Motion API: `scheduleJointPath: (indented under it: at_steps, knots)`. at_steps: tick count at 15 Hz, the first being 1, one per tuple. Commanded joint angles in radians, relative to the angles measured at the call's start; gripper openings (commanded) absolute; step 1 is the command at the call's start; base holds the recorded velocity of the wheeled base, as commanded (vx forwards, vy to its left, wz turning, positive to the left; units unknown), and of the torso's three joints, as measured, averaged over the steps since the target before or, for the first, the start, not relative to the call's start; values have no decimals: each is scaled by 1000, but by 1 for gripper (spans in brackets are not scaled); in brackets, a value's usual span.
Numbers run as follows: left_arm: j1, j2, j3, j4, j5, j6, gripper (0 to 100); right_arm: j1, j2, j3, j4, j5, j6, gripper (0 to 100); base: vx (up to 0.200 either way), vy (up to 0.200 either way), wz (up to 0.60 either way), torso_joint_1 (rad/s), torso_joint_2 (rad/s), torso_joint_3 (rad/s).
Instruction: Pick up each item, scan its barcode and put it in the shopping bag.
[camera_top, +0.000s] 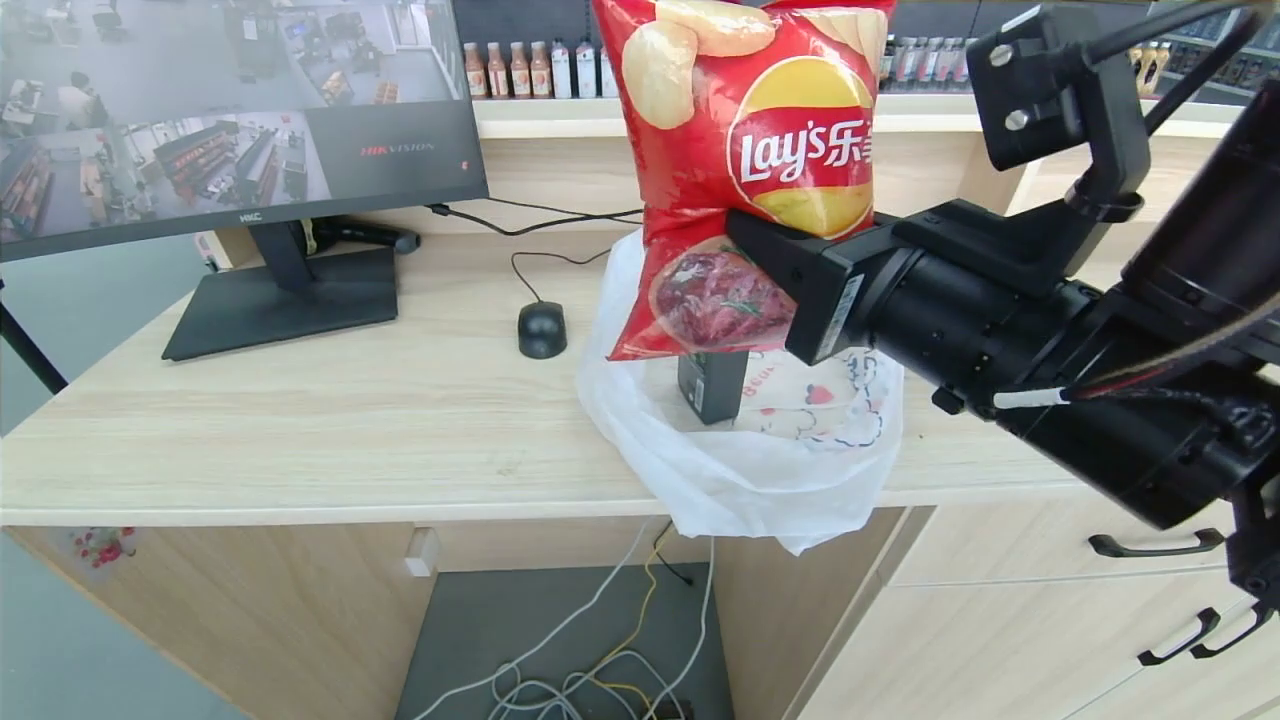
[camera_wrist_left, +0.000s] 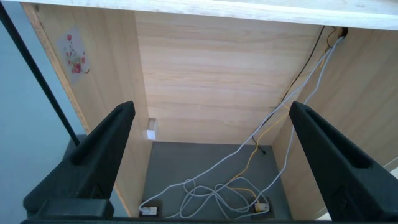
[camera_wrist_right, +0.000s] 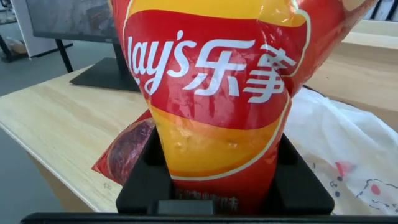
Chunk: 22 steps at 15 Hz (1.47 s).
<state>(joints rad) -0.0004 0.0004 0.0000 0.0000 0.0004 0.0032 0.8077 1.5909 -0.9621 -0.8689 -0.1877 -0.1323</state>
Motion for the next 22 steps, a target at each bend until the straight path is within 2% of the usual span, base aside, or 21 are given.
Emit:
scheduleJointPath:
  at_steps: [1, 6, 11, 14, 16, 18, 20, 22]
  knots:
    - [0, 0, 0, 0, 1, 0, 100, -25, 4, 8, -1, -10, 2, 0, 0, 0, 0, 0, 0, 0]
    - [0, 0, 0, 0, 1, 0, 100, -113, 4, 33, -1, -7, 7, 0, 0, 0, 0, 0, 0, 0]
    - [-1, 0, 0, 0, 1, 0, 100, -136, 23, 40, -1, -12, 48, 0, 0, 0, 0, 0, 0, 0]
    - [0, 0, 0, 0, 1, 0, 100, -136, 15, 28, -1, -13, 45, 0, 0, 0, 0, 0, 0, 0]
    - [-1, 0, 0, 0, 0, 0, 100, -110, 0, -86, 22, -15, 14, 0, 0, 0, 0, 0, 0, 0]
    - [-1, 0, 0, 0, 0, 0, 100, -84, -26, -144, 119, -22, 13, 0, 0, 0, 0, 0, 0, 0]
    - [0, 0, 0, 0, 0, 0, 100, -74, -28, -147, 137, -18, 20, 0, 0, 0, 0, 0, 0, 0]
    - [0, 0, 0, 0, 1, 0, 100, -25, -22, -145, 139, -19, 20, 0, 0, 0, 0, 0, 0, 0]
